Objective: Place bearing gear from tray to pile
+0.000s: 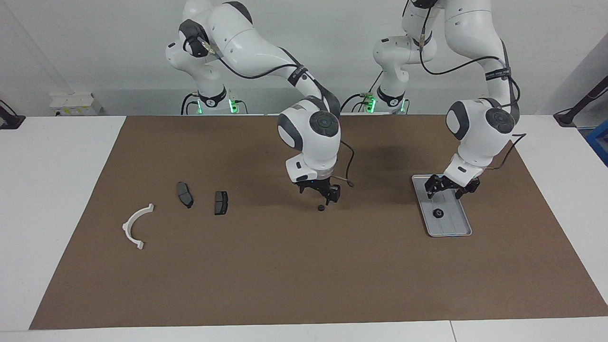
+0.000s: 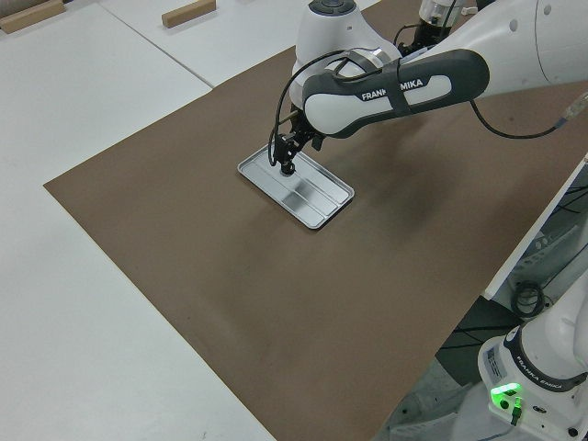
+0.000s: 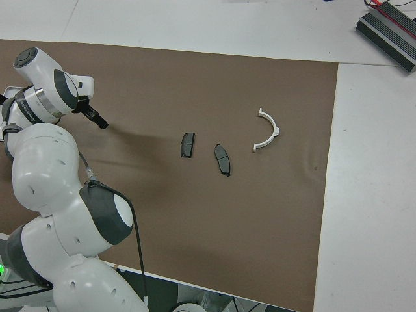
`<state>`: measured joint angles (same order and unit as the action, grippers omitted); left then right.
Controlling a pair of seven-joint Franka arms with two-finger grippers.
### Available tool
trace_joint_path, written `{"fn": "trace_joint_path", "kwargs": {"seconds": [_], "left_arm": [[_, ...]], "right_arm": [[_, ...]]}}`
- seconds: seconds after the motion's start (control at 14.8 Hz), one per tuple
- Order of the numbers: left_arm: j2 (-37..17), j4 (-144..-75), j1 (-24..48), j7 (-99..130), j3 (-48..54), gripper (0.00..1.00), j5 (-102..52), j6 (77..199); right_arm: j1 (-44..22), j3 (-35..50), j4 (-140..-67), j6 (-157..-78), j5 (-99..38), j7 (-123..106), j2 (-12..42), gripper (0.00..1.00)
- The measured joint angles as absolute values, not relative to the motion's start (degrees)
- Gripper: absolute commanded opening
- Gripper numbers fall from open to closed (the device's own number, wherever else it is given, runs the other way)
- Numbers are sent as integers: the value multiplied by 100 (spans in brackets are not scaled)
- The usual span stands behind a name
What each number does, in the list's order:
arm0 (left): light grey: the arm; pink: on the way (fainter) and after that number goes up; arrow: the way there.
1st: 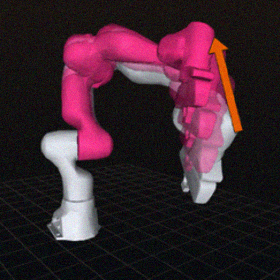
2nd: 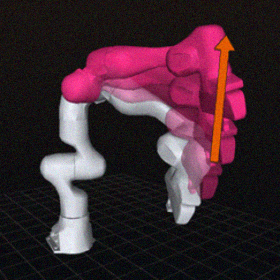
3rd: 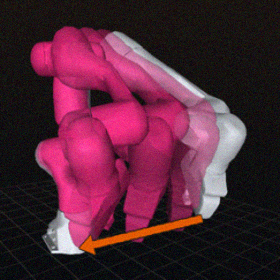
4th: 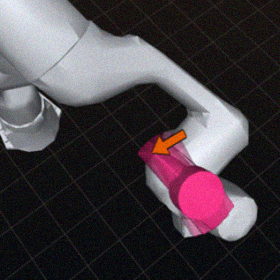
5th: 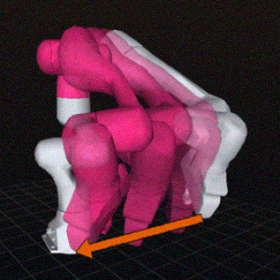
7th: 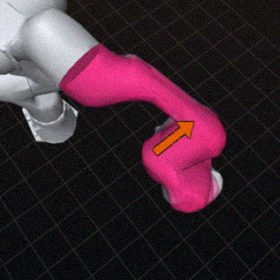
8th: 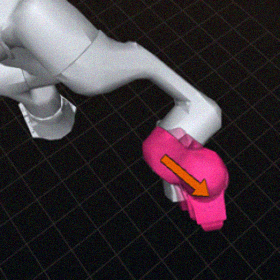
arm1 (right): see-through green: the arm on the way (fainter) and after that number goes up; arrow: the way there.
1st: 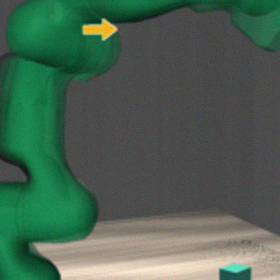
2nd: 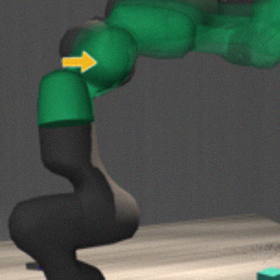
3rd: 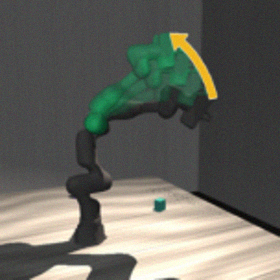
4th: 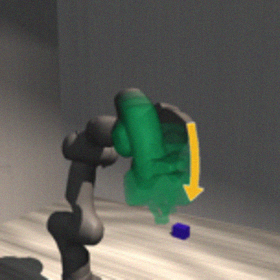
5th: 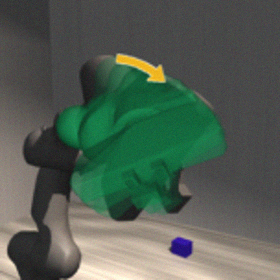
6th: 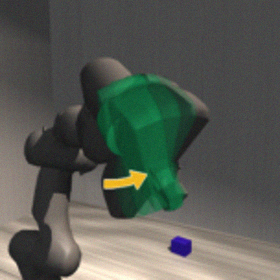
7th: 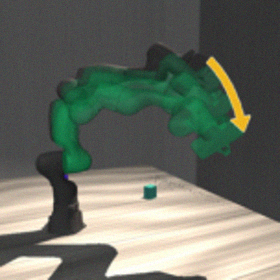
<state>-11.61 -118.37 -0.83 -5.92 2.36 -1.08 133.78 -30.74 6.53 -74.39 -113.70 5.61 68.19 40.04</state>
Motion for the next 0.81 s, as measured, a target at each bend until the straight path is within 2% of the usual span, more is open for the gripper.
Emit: {"fn": "trace_joint_path", "kwargs": {"seconds": [0.34,0.74,0.81], "left_arm": [[-1465,-11808,39,-450,237,100,-112,13678],[-1620,-11801,51,-437,218,100,-113,13942],[-1653,-11796,50,-436,212,100,-113,13987]], "right_arm": [[-3218,628,-6623,-11154,608,6819,4641,100],[-3330,622,-6537,-11127,969,6819,4899,100],[-3336,623,-6527,-11112,984,6817,4899,97]]}}
